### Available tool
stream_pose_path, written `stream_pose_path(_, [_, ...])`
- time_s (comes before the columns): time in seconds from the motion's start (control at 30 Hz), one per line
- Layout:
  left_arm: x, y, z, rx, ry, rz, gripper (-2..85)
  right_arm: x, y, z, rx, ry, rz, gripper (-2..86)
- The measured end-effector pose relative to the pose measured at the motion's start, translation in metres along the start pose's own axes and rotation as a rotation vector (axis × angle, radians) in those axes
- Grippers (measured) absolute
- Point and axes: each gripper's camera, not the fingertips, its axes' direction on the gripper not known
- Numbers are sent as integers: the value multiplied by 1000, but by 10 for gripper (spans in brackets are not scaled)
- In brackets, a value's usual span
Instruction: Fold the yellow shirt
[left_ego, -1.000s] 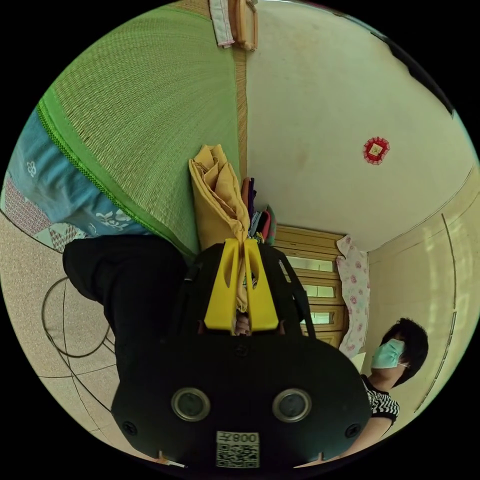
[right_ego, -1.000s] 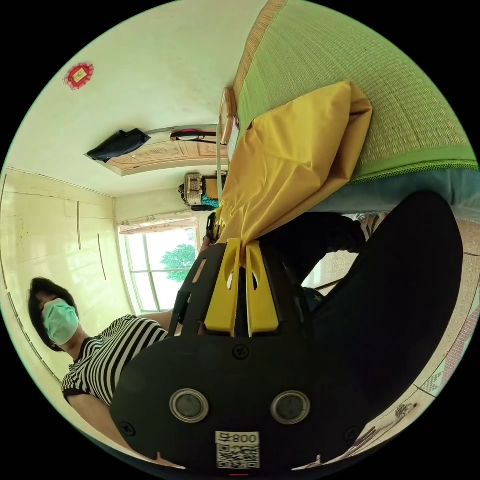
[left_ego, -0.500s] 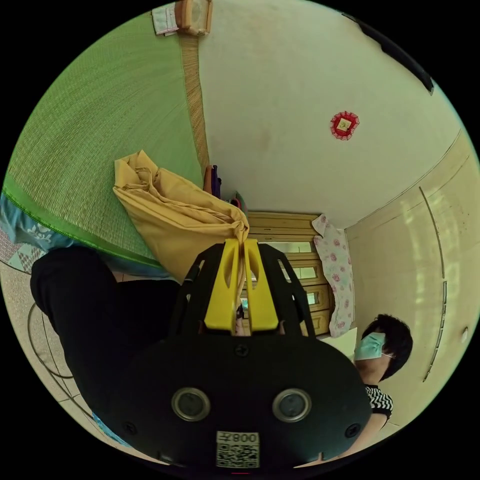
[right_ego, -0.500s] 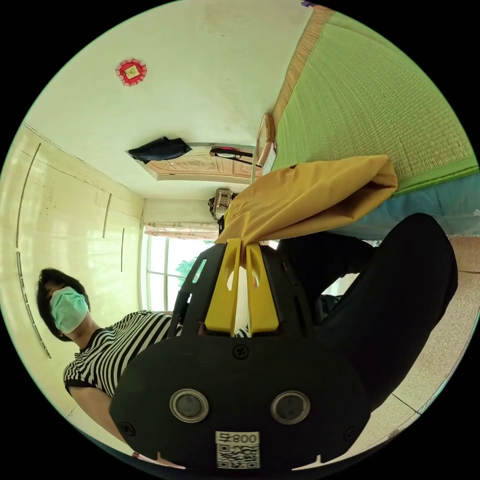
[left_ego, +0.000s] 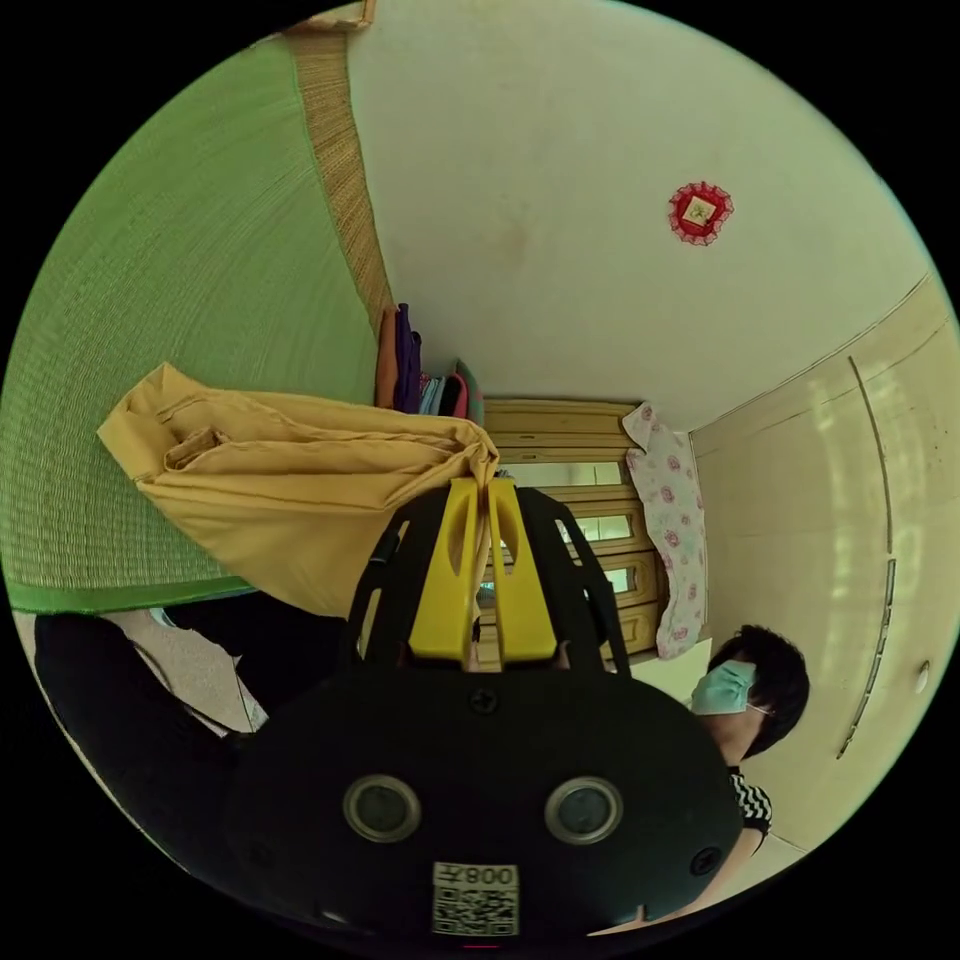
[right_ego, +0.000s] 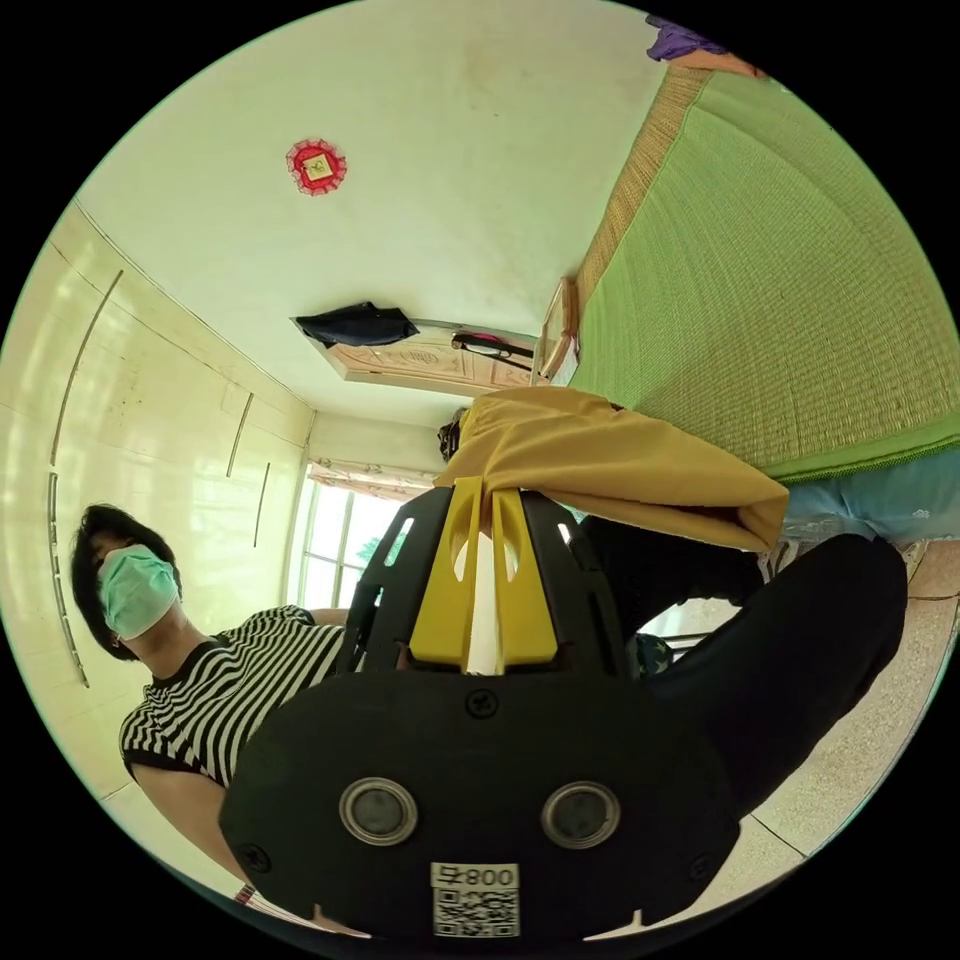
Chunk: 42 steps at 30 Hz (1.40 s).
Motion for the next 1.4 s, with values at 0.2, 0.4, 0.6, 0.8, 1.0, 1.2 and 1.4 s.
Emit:
stream_pose_path(0.2, [9, -133, 116, -70, -53, 20, 13, 17, -81, -48, 54, -3, -39, 10])
stream_pose_path(0.4, [30, -322, 291, -162, -31, 104, 13, 2, -221, -120, 130, 96, -163, 9])
stream_pose_path(0.6, [89, -515, 520, -255, 38, 246, 13, -67, -371, -230, 340, 267, -330, 9])
stream_pose_path(0.8, [148, -640, 734, -370, -35, 424, 15, -121, -442, -304, 495, 485, -413, 9])
stream_pose_path(1.0, [54, -716, 882, -472, -265, 323, 15, -8, -484, -277, 429, 755, -107, 10])
stream_pose_path(1.2, [-76, -750, 940, -556, -434, 129, 14, 93, -494, -225, 288, 879, 96, 9])
stream_pose_path(1.4, [-98, -788, 951, -567, -424, 137, 14, 92, -500, -217, 256, 907, 23, 6])
